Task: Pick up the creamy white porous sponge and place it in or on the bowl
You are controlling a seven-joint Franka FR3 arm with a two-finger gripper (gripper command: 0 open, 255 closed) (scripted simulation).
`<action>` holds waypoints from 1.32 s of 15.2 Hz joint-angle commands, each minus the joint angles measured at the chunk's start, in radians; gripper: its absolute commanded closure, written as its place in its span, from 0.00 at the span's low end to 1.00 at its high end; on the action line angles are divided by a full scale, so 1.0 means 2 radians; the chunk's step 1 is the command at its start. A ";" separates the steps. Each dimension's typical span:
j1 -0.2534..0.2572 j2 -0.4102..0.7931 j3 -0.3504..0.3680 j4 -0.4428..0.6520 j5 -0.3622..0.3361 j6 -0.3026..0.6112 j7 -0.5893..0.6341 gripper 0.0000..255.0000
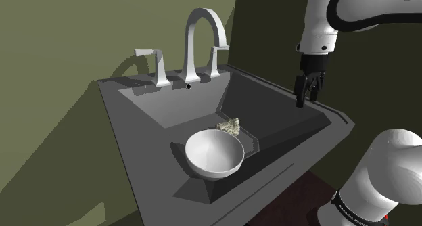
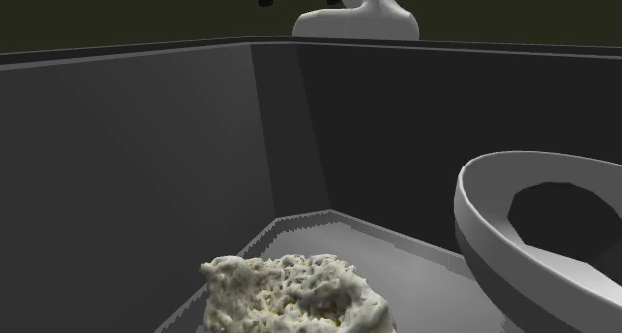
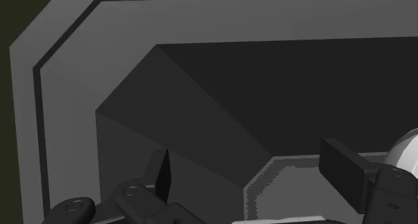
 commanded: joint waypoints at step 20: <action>0.043 0.194 -0.028 -0.110 0.137 0.549 -0.018 0.00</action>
